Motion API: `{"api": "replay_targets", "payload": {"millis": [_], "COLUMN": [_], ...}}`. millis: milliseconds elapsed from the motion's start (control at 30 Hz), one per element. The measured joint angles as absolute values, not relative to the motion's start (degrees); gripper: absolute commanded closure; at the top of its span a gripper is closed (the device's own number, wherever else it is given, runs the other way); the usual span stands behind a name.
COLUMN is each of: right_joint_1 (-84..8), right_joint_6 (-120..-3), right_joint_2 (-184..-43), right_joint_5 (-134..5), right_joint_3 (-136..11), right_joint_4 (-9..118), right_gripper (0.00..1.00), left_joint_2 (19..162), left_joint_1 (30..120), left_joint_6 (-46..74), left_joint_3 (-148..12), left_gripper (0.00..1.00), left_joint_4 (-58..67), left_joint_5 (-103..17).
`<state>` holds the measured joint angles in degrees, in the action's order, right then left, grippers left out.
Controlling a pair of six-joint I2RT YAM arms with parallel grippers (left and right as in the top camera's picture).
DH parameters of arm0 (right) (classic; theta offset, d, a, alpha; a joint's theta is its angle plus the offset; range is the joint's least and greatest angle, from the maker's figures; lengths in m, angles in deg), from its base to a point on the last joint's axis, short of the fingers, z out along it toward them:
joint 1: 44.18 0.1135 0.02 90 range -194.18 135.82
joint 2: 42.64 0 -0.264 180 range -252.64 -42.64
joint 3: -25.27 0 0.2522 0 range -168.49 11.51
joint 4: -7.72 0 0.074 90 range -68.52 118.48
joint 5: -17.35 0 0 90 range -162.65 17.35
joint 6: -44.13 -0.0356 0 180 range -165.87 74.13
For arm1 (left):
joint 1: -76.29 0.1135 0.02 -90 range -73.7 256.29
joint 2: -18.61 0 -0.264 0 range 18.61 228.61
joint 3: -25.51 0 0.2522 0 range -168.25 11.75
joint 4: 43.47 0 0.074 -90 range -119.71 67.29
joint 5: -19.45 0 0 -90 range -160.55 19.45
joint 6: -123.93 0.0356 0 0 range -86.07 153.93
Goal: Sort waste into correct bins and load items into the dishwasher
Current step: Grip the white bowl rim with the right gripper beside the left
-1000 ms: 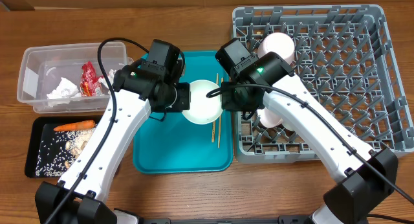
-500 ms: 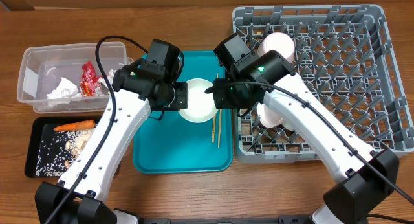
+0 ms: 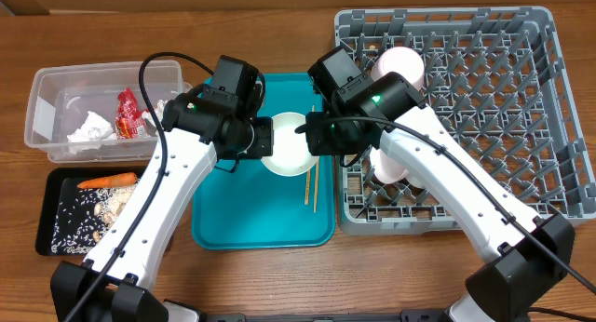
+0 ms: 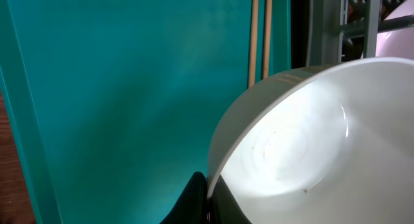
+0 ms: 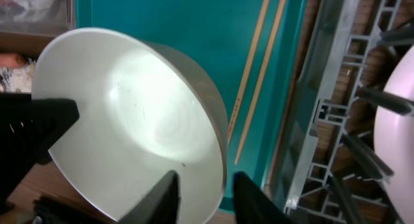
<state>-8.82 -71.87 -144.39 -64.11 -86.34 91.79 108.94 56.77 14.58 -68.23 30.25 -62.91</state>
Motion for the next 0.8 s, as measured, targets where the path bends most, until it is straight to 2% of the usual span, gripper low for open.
{"api": "replay_targets", "payload": {"millis": [433, 567, 667, 800], "right_joint_1": [-8.84, -8.82, -8.87, -8.95], "right_joint_6": [-71.7, -71.63, -71.72, -71.68], "right_joint_2": [-144.39, -144.39, -144.39, -144.39], "right_joint_5": [-65.45, -65.62, -66.15, -66.98], "right_joint_3": [-86.34, -86.34, -86.34, -86.34], "right_joint_4": [92.03, 92.14, 92.42, 92.59], "right_gripper": [0.78, 0.84, 0.96, 0.96], "left_joint_2": [108.94, 108.94, 108.94, 108.94], "left_joint_1": [56.77, 56.79, 56.79, 56.83], "left_joint_6": [14.55, 14.55, 14.58, 14.58], "left_joint_3": [-68.23, -68.23, -68.23, -68.23], "left_gripper": [0.96, 0.96, 0.96, 0.96], "left_joint_4": [30.25, 30.3, 30.3, 30.23], "left_joint_5": [-60.46, -60.07, -60.07, -59.98]}}
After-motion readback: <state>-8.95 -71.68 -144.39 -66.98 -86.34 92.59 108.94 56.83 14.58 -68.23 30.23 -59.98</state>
